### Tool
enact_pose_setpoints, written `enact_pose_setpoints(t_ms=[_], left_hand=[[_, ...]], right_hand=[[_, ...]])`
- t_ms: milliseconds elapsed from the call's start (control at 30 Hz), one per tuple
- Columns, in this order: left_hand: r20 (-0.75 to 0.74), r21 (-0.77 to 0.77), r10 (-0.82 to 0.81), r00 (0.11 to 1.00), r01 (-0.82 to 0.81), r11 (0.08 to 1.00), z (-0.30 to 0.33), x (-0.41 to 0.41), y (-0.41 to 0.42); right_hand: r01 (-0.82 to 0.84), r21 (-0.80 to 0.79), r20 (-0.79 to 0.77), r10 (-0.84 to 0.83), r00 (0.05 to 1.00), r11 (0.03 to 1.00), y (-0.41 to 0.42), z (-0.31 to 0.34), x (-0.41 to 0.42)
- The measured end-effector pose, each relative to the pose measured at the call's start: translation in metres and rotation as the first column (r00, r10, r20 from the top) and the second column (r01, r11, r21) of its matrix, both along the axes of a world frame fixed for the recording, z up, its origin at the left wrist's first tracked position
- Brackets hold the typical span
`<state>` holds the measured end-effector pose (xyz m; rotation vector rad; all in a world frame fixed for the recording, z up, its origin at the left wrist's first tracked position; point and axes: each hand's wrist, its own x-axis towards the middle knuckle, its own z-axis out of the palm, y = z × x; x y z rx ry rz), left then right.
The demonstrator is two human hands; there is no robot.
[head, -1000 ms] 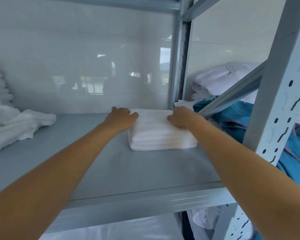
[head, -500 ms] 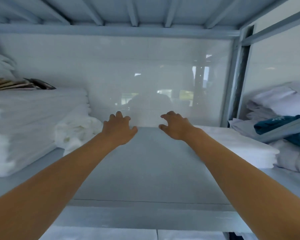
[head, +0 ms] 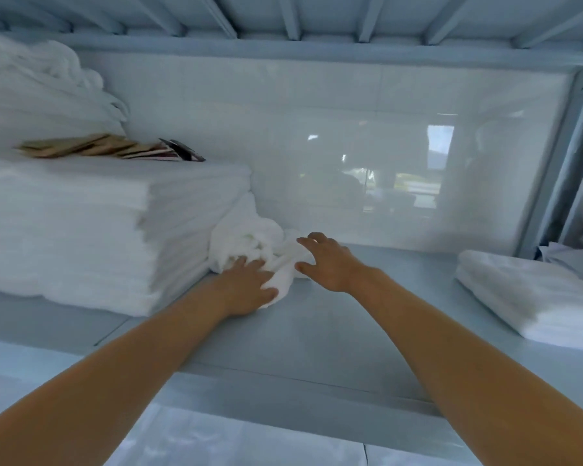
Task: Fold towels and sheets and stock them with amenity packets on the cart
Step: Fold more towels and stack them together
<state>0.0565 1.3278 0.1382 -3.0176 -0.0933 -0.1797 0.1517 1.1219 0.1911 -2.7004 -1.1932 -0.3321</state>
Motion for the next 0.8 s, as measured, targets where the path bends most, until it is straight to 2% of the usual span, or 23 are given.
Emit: enact_pose_setpoints(t_ms=[33,133,333,467,600,700,800], left_hand=[[-0.007,-0.022,-0.004,1.000,0.004,1.000,-0.001,-0.001,-0.002],[0.019,-0.212,0.004,1.000,0.000,0.977,-0.003,-0.009,-0.007],[0.010,-0.318,-0.189,0.982,0.182,0.930,-0.009,-0.054,-0.016],[0.048,-0.315,-0.300,0.953,0.300,0.901,-0.012,-0.092,-0.044],[0.073,-0.292,-0.392,0.917,0.395,0.871,-0.014,-0.116,-0.075],[0.036,-0.365,-0.318,0.947,0.309,0.878,-0.007,-0.124,-0.078],[0.010,-0.217,-0.251,0.968,0.247,0.944,0.008,-0.119,-0.072]], right_hand=[[-0.003,-0.002,-0.006,0.003,1.000,1.000,0.005,-0.003,-0.002],[-0.003,0.012,-0.012,0.003,1.000,1.000,0.013,-0.010,-0.006],[-0.023,0.066,-0.009,0.024,1.000,0.998,0.006,-0.008,-0.003],[-0.021,0.053,-0.043,0.023,0.999,0.998,-0.003,-0.001,0.006],[-0.093,-0.004,-0.096,0.092,0.991,0.996,-0.014,-0.003,0.006],[-0.083,-0.042,-0.143,0.077,0.987,0.996,-0.039,-0.014,0.006],[0.066,-0.106,-0.117,-0.079,0.990,0.992,-0.072,-0.021,0.009]])
